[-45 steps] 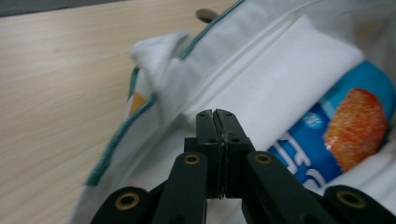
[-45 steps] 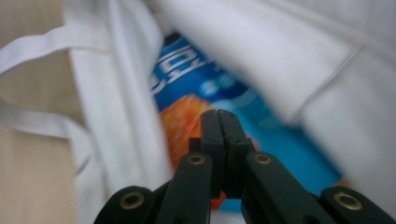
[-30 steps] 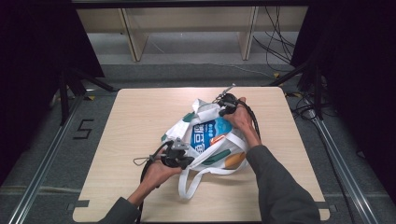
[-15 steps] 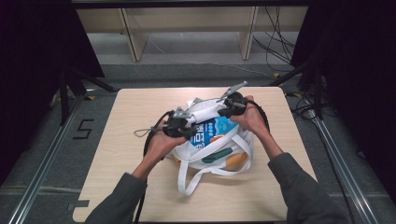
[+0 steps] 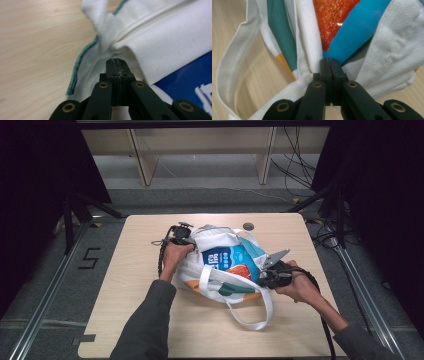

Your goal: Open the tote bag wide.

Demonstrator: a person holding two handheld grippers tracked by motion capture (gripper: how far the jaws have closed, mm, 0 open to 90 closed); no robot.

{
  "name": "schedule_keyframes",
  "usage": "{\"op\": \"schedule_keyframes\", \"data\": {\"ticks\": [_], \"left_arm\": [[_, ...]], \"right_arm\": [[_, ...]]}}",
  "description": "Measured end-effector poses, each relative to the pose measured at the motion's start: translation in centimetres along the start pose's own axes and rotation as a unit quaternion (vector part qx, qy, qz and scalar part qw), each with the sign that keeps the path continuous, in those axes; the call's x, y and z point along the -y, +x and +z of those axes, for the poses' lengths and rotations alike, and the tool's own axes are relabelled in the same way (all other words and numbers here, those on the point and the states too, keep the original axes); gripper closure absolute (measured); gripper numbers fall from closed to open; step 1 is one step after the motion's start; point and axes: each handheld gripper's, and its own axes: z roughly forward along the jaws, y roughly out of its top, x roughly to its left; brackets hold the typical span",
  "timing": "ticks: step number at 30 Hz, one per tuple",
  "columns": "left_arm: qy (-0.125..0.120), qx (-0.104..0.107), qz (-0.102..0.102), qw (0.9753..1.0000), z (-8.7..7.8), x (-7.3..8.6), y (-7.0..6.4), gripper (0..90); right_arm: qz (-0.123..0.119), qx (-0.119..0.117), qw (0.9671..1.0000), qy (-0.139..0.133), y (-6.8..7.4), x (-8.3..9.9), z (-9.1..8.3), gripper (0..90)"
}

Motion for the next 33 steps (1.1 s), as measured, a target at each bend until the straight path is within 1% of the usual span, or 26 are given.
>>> {"op": "schedule_keyframes", "data": {"ticks": [2, 3, 5, 6, 9, 10, 11, 12, 14, 15, 16, 17, 18, 19, 20, 21, 22, 23, 24, 25, 27, 28, 29, 30, 32, 33], "left_arm": [[-0.001, -0.011, 0.031, 0.9995, -0.9, 0.0, -0.7, 88.3], [-0.009, -0.001, 0.049, 0.9988, -1.9, 0.0, -1.1, 84.3], [-0.024, 0.017, 0.06, 0.9977, -2.9, 0.3, -1.7, 83.6], [-0.028, 0.021, 0.07, 0.9969, -3.4, 0.4, -2.0, 83.1], [-0.029, 0.033, 0.088, 0.9951, -4.2, 1.0, -2.3, 82.7], [-0.028, 0.035, 0.097, 0.9943, -4.6, 1.7, -2.4, 82.0], [-0.028, 0.035, 0.097, 0.9943, -4.6, 1.7, -2.4, 81.8], [-0.022, 0.042, 0.1, 0.9939, -4.9, 2.4, -2.0, 81.7], [-0.016, 0.043, 0.104, 0.9936, -5.0, 2.8, -1.9, 81.8], [-0.001, 0.038, 0.116, 0.9925, -5.0, 3.4, -1.8, 81.8], [0.016, 0.023, 0.133, 0.9907, -5.0, 4.0, -1.7, 81.1], [0.0, 0.023, 0.124, 0.992, -5.1, 4.5, -1.7, 81.3], [0.01, 0.016, 0.14, 0.9899, -5.9, 4.9, -1.2, 81.9], [0.01, 0.016, 0.14, 0.9899, -5.9, 4.9, -1.2, 82.0], [0.005, 0.026, 0.124, 0.9919, -6.2, 5.3, -0.3, 82.0], [-0.007, 0.036, 0.102, 0.9941, -6.3, 5.8, 0.6, 86.7], [-0.007, 0.036, 0.102, 0.9941, -6.3, 5.8, 0.6, 89.0], [-0.019, 0.037, 0.086, 0.9955, -6.3, 6.2, 1.0, 89.0], [-0.023, 0.039, 0.08, 0.9957, -6.3, 6.4, 1.1, 89.1], [-0.023, 0.039, 0.08, 0.9957, -6.3, 6.4, 1.1, 89.1], [-0.014, 0.025, 0.106, 0.9939, -6.4, 6.2, 0.3, 88.6], [-0.017, 0.027, 0.108, 0.9936, -6.7, 6.0, -0.1, 84.2], [-0.021, 0.033, 0.109, 0.9932, -7.0, 5.8, -0.2, 84.2], [-0.03, 0.042, 0.107, 0.9929, -7.4, 5.2, -0.6, 82.8], [-0.038, 0.045, 0.113, 0.9919, -7.4, 4.5, -1.1, 83.1], [-0.042, 0.046, 0.114, 0.9915, -7.3, 4.1, -1.4, 83.6]], "right_arm": [[-0.006, -0.002, 1.0, 0.002, 0.0, -0.6, -0.2, 90.0], [-0.008, 0.003, 0.9999, -0.012, -0.4, -1.8, -0.9, 90.0], [0.004, 0.013, 0.9988, -0.047, -0.7, -3.1, -1.7, 90.0], [-0.008, 0.023, 0.9975, -0.066, -1.2, -3.9, -2.1, 90.0], [-0.012, 0.048, 0.9951, -0.085, -2.4, -5.7, -2.1, 90.0], [0.001, 0.069, 0.9938, -0.087, -3.7, -7.1, -1.1, 90.0], [0.001, 0.069, 0.9938, -0.087, -3.7, -7.1, -1.1, 90.0], [0.01, 0.082, 0.9932, -0.082, -5.2, -8.0, 0.2, 90.0], [0.018, 0.088, 0.9931, -0.076, -6.9, -8.3, 1.5, 90.0], [0.018, 0.088, 0.9931, -0.076, -6.9, -8.3, 1.5, 90.0], [0.044, 0.09, 0.9919, -0.078, -8.0, -8.2, 2.4, 90.0], [0.055, 0.095, 0.9915, -0.071, -9.0, -7.9, 3.1, 90.0], [0.08, 0.106, 0.9902, -0.042, -10.8, -7.0, 4.7, 90.0], [0.08, 0.106, 0.9902, -0.042, -10.8, -7.0, 4.7, 90.0], [0.101, 0.115, 0.988, -0.024, -11.2, -6.5, 5.5, 90.0], [0.131, 0.09, 0.9872, 0.013, -12.2, -5.0, 7.6, 90.0], [0.131, 0.09, 0.9872, 0.013, -12.2, -5.0, 7.6, 90.0], [0.141, 0.082, 0.9866, 0.011, -12.3, -4.7, 8.0, 90.0], [0.128, 0.087, 0.9877, 0.02, -12.0, -4.9, 8.1, 90.0], [0.128, 0.087, 0.9877, 0.02, -12.0, -4.9, 8.1, 90.0], [0.101, 0.104, 0.9891, 0.026, -12.2, -5.2, 7.4, 90.0], [0.115, 0.119, 0.9861, 0.006, -12.0, -5.7, 5.6, 90.0], [0.115, 0.119, 0.9861, 0.006, -12.0, -5.7, 5.6, 90.0], [0.114, 0.117, 0.9856, -0.042, -11.6, -5.8, 3.4, 90.0], [0.121, 0.11, 0.9852, -0.052, -11.3, -6.0, 2.5, 90.0], [0.109, 0.096, 0.9862, -0.079, -10.4, -6.2, 1.1, 90.0]]}}
